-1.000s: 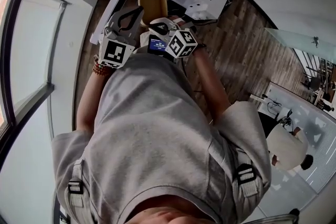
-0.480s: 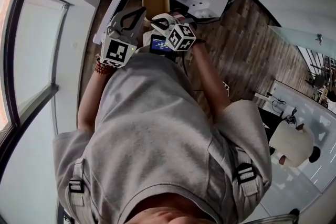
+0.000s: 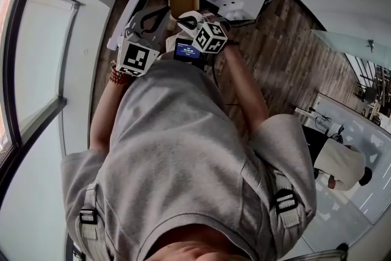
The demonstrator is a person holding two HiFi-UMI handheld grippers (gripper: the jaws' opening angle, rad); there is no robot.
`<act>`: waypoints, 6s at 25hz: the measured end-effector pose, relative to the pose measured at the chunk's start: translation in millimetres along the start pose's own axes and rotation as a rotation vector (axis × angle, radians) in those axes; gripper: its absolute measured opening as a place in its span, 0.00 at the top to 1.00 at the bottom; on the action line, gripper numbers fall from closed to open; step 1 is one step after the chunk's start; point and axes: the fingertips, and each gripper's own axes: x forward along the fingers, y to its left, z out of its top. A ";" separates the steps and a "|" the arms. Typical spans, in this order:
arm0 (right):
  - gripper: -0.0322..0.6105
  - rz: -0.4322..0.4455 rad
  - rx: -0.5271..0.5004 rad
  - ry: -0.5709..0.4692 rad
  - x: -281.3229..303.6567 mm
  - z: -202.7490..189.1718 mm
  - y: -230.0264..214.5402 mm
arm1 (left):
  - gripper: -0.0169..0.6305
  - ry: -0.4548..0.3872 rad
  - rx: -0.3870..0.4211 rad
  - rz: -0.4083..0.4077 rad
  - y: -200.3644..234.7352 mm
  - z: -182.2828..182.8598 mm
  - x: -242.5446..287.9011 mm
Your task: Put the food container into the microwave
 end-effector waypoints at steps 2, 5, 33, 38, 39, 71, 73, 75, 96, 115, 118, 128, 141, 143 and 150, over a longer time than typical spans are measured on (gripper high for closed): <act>0.89 0.000 0.009 0.005 0.8 -2.3 -2.2 | 0.98 0.001 -0.003 -0.002 -0.3 0.0 1.3; 0.89 0.009 0.017 0.011 3.5 -5.7 -2.8 | 0.98 0.005 -0.007 -0.007 -1.6 -2.8 2.9; 0.89 -0.072 0.160 0.054 31.1 -24.8 -34.9 | 0.98 0.044 -0.015 -0.035 2.9 -16.4 1.0; 0.89 -0.094 0.169 0.073 35.1 -28.6 -40.5 | 0.98 0.036 -0.012 -0.035 5.6 -15.1 0.9; 0.89 -0.095 0.167 0.077 36.0 -29.1 -41.0 | 0.98 0.037 -0.012 -0.036 6.1 -15.7 0.6; 0.89 -0.280 0.304 0.165 62.0 -58.5 -100.3 | 0.98 0.030 -0.025 0.002 36.7 -13.2 16.7; 0.89 -0.278 0.305 0.169 62.2 -61.1 -102.2 | 0.98 0.030 -0.023 -0.002 36.3 -12.7 20.3; 0.89 -0.278 0.307 0.172 61.7 -63.2 -104.3 | 0.98 0.033 -0.016 -0.008 35.5 -13.0 23.9; 0.89 -0.312 0.324 0.209 67.6 -92.2 -132.0 | 0.98 0.050 -0.009 -0.010 41.3 -13.1 53.1; 0.89 -0.378 0.328 0.222 73.1 -112.1 -153.2 | 0.98 0.083 -0.024 -0.013 45.5 -21.3 73.5; 0.89 -0.385 0.331 0.223 74.7 -117.8 -154.4 | 0.98 0.083 -0.034 -0.011 44.6 -23.5 75.9; 0.89 -0.384 0.331 0.234 73.6 -129.9 -160.2 | 0.98 0.095 -0.049 0.019 46.9 -26.5 82.2; 0.88 -0.409 0.302 0.236 75.9 -128.1 -164.4 | 0.98 0.123 -0.043 0.049 48.8 -28.3 77.2; 0.87 -0.419 0.299 0.231 74.2 -125.9 -164.6 | 0.98 0.126 -0.038 0.043 46.8 -29.6 76.0; 0.83 -0.428 0.306 0.206 69.6 -116.2 -158.8 | 0.98 0.123 -0.031 0.017 37.4 -27.6 75.1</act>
